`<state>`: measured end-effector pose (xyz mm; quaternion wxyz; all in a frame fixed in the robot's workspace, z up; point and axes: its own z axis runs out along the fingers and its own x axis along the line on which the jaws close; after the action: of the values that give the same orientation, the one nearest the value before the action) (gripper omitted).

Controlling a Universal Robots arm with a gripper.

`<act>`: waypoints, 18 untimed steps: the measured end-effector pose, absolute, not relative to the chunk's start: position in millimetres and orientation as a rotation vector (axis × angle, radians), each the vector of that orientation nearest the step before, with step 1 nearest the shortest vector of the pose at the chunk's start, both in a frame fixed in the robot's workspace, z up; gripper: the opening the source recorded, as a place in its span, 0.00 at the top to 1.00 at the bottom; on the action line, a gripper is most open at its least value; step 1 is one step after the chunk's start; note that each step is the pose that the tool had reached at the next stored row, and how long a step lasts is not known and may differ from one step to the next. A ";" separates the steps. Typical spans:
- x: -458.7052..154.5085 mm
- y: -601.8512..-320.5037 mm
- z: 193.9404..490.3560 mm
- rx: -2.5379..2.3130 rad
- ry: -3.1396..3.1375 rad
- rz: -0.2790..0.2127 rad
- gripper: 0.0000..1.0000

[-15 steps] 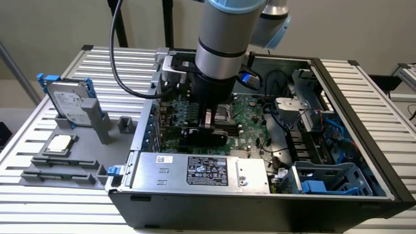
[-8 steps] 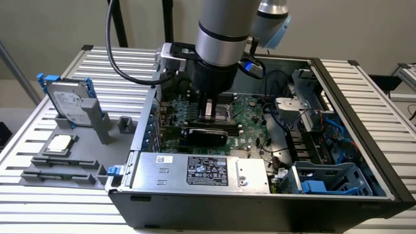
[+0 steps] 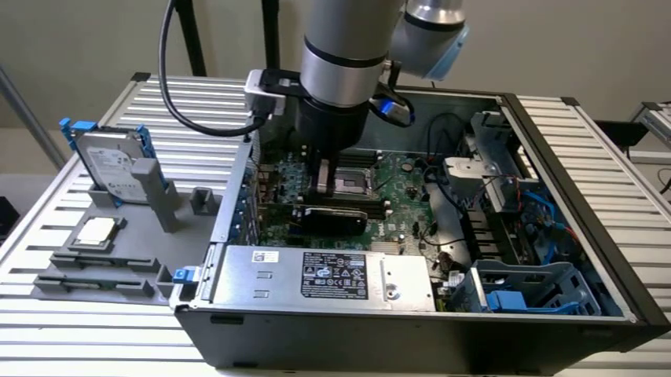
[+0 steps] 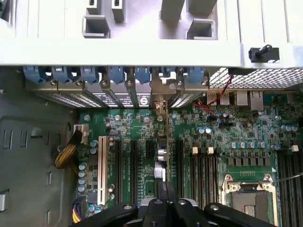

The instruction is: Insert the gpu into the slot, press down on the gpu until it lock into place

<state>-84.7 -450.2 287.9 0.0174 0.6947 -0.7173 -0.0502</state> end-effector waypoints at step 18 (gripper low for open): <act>-107.0 -449.2 285.1 2.165 -2.181 -0.191 0.89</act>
<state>-107.0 -449.2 285.1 0.0313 0.7027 -0.7081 -0.0619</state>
